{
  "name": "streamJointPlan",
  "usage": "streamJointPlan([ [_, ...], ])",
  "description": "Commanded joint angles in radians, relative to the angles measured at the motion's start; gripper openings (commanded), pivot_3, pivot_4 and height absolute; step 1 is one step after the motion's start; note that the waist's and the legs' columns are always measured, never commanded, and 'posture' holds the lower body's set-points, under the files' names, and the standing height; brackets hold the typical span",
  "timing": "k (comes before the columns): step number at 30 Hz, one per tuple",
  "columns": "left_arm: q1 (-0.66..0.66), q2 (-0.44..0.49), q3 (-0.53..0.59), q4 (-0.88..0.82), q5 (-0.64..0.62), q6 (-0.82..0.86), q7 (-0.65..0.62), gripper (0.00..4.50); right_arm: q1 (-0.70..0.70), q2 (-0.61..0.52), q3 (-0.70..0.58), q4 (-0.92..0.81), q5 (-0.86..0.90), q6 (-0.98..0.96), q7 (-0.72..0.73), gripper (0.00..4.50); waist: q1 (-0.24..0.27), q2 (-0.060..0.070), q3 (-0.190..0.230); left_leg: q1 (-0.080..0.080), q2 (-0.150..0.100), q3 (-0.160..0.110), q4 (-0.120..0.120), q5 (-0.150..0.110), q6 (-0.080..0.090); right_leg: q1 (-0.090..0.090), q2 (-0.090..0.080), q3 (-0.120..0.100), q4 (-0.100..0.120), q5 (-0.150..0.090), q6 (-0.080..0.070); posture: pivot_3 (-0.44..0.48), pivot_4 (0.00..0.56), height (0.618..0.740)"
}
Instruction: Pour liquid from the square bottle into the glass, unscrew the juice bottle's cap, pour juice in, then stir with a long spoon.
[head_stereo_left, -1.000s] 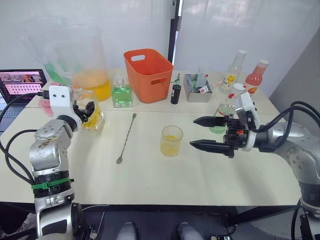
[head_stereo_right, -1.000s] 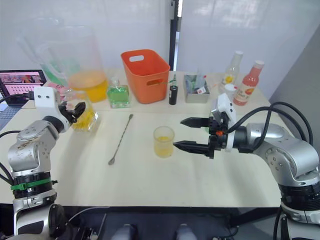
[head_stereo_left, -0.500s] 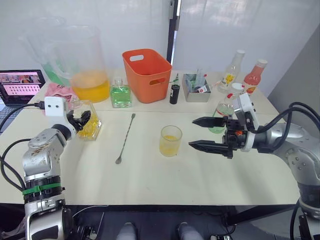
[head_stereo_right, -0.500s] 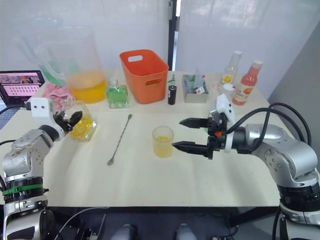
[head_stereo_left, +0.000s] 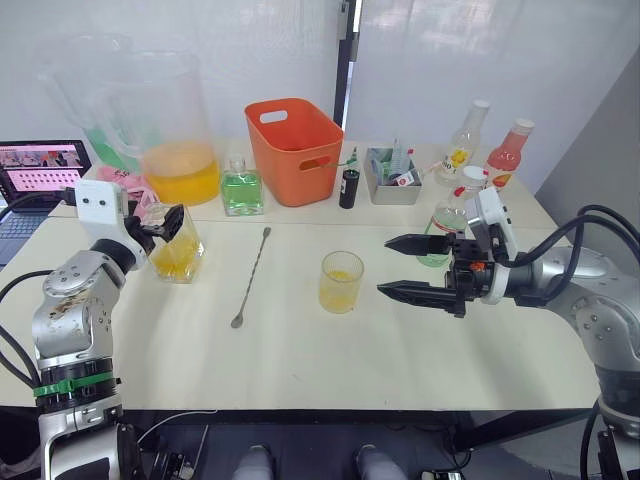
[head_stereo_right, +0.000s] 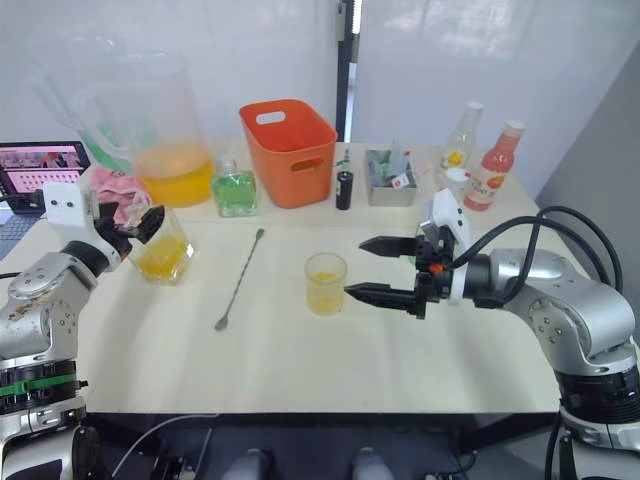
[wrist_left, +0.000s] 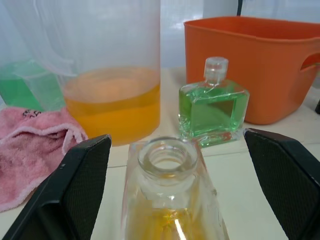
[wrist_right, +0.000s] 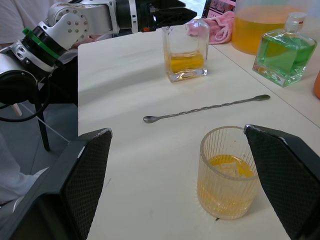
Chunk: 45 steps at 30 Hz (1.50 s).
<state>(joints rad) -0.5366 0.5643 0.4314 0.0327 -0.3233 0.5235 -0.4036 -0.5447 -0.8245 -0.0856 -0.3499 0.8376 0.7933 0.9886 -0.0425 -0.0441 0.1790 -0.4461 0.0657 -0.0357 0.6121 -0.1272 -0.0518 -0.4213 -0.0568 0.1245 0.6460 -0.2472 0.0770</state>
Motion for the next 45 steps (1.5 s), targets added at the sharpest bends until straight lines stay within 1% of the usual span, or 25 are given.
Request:
streamJointPlan([
  [1,-0.049,0.031,0.025,-0.071,-0.034,-0.034,0.007,4.48,-0.01,-0.007,-0.023,-0.016,0.003,-0.007,0.004,4.5,0.0,0.0,0.0,0.0,0.0,0.0,0.0,0.0,0.0,0.0,0.0,0.0,0.0,0.0,0.0,0.0,0.15,0.74],
  [6,-0.125,0.063,0.034,-0.112,-0.1,-0.051,-0.036,4.48,-0.011,-0.008,-0.023,-0.008,-0.002,-0.011,0.009,4.5,0.001,0.0,0.0,0.0,0.0,0.0,0.0,0.0,0.0,0.0,0.0,0.0,0.0,0.0,0.0,0.0,0.15,0.74],
  [8,-0.143,0.076,0.031,-0.132,-0.163,0.001,-0.075,4.48,-0.011,-0.008,-0.025,-0.002,-0.004,-0.014,0.011,4.5,0.0,0.0,0.0,0.0,0.0,0.0,0.0,0.0,0.0,0.0,0.0,0.0,0.0,0.0,0.0,0.0,0.15,0.74],
  [9,-0.143,0.095,0.014,-0.147,-0.198,0.028,-0.123,4.48,-0.009,-0.005,-0.027,0.002,-0.007,-0.017,0.008,4.5,0.0,0.0,0.0,0.0,0.0,0.0,0.0,0.0,0.0,0.0,0.0,0.0,0.0,0.0,0.0,0.0,0.15,0.74],
  [11,-0.139,0.121,-0.007,-0.163,-0.236,0.055,-0.176,4.48,-0.007,-0.001,-0.03,0.007,-0.011,-0.02,0.004,4.5,-0.001,0.0,0.0,0.0,0.0,0.0,0.0,0.0,0.0,0.0,0.0,0.0,0.0,0.0,0.0,0.0,0.15,0.74],
  [15,-0.135,0.137,-0.013,-0.166,-0.257,0.066,-0.188,4.48,-0.008,0.001,-0.029,0.008,-0.014,-0.021,0.004,4.5,-0.003,0.0,0.0,0.001,0.0,0.0,0.0,0.0,0.0,0.0,0.0,0.0,0.0,-0.001,0.001,0.0,0.15,0.74],
  [17,-0.064,0.224,-0.102,-0.256,-0.298,0.145,-0.34,4.48,0.041,0.016,-0.045,-0.001,-0.034,-0.046,-0.026,4.5,-0.007,-0.001,-0.001,0.001,0.0,0.0,-0.001,0.0,0.0,0.0,0.0,0.0,0.0,-0.001,0.001,0.0,0.15,0.74],
  [19,0.0,0.271,-0.14,-0.331,-0.353,0.205,-0.416,4.48,0.075,0.032,-0.058,-0.008,-0.051,-0.072,-0.048,4.5,-0.006,-0.001,-0.001,0.001,0.001,0.001,-0.002,0.0,0.0,0.0,0.0,0.0,0.0,-0.002,0.0,0.0,0.15,0.74],
  [21,0.053,0.286,-0.144,-0.376,-0.352,0.209,-0.41,4.48,0.101,0.049,-0.072,-0.007,-0.073,-0.096,-0.075,4.5,-0.003,-0.001,0.0,0.0,0.0,0.001,-0.003,0.0,0.0,-0.001,0.0,0.0,0.0,-0.002,-0.001,0.0,0.15,0.74],
  [24,0.121,0.272,-0.116,-0.425,-0.398,0.268,-0.375,4.48,0.16,0.061,-0.102,-0.016,-0.092,-0.118,-0.107,4.5,-0.001,-0.001,0.0,0.001,0.001,0.001,-0.002,0.0,0.0,0.0,0.0,0.0,0.0,-0.003,-0.001,0.0,0.15,0.74],
  [26,0.161,0.252,-0.101,-0.445,-0.386,0.235,-0.357,4.48,0.197,0.064,-0.117,-0.019,-0.112,-0.144,-0.122,4.5,-0.001,-0.001,0.0,0.001,0.001,0.001,-0.002,0.0,0.0,-0.001,0.0,0.0,0.0,-0.005,0.003,0.0,0.15,0.74],
  [27,0.185,0.244,-0.092,-0.449,-0.382,0.204,-0.368,4.48,0.219,0.07,-0.13,-0.018,-0.116,-0.154,-0.134,4.5,-0.001,-0.001,0.0,0.001,0.001,0.001,-0.001,0.0,0.0,-0.001,0.0,0.0,0.0,-0.005,0.003,0.0,0.15,0.74],
  [30,0.293,0.248,-0.042,-0.44,-0.42,0.123,-0.508,4.48,0.304,0.085,-0.174,-0.016,-0.147,-0.198,-0.16,4.5,-0.003,-0.001,0.0,0.002,0.001,0.001,-0.002,0.0,0.0,0.0,0.0,0.0,0.0,-0.006,0.003,0.0,0.15,0.74],
  [35,0.415,0.251,-0.013,-0.411,-0.394,0.021,-0.599,4.48,0.41,0.125,-0.249,0.007,-0.167,-0.273,-0.183,4.5,-0.002,0.0,0.0,0.003,0.002,0.002,-0.003,0.0,0.0,0.0,0.0,0.0,0.0,-0.009,-0.003,0.0,0.15,0.74],
  [36,0.438,0.243,0.003,-0.389,-0.388,-0.017,-0.622,4.48,0.449,0.139,-0.279,0.016,-0.176,-0.3,-0.19,4.5,-0.002,0.0,0.0,0.004,0.002,0.002,-0.003,0.0,0.0,0.0,-0.001,0.0,0.0,-0.01,-0.004,0.0,0.15,0.74],
  [39,0.463,0.233,0.023,-0.354,-0.381,-0.079,-0.65,4.48,0.501,0.157,-0.314,0.026,-0.187,-0.341,-0.198,4.5,0.001,0.0,0.0,0.004,0.002,0.003,-0.002,0.0,0.0,0.0,-0.001,0.001,0.0,-0.01,-0.005,0.0,0.15,0.74],
  [42,0.513,0.225,0.043,-0.323,-0.363,-0.13,-0.664,4.48,0.617,0.176,-0.37,0.054,-0.216,-0.412,-0.174,4.5,0.002,0.0,-0.001,0.004,0.002,0.004,-0.002,0.0,0.0,0.0,-0.001,0.001,-0.001,-0.01,-0.006,0.0,0.15,0.74],
  [45,0.531,0.223,0.046,-0.319,-0.365,-0.148,-0.662,4.48,0.652,0.18,-0.385,0.061,-0.206,-0.433,-0.169,4.5,-0.002,0.0,-0.001,0.005,0.002,0.004,-0.004,0.0,0.0,0.001,-0.001,0.001,-0.001,-0.011,-0.006,0.0,0.15,0.74],
])
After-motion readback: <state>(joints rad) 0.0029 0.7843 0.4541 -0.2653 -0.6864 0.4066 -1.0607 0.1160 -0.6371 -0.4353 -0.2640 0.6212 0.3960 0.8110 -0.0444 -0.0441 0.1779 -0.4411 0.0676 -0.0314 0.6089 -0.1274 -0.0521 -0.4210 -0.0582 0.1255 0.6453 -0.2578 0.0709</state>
